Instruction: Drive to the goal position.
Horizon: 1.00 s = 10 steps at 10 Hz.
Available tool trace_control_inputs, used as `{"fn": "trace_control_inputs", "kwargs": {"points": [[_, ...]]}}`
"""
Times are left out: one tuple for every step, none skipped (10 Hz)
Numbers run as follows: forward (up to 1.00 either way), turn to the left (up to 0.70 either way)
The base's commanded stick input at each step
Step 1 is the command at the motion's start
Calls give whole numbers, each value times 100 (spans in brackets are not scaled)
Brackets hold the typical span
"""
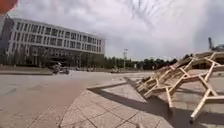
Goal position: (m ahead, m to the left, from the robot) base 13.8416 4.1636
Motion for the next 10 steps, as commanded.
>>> {"fn": "trace_control_inputs", "kwargs": {"points": [[70,0],[70,0],[70,0],[70,0],[70,0],[70,0],[70,0],[70,0],[70,0],[70,0]]}}
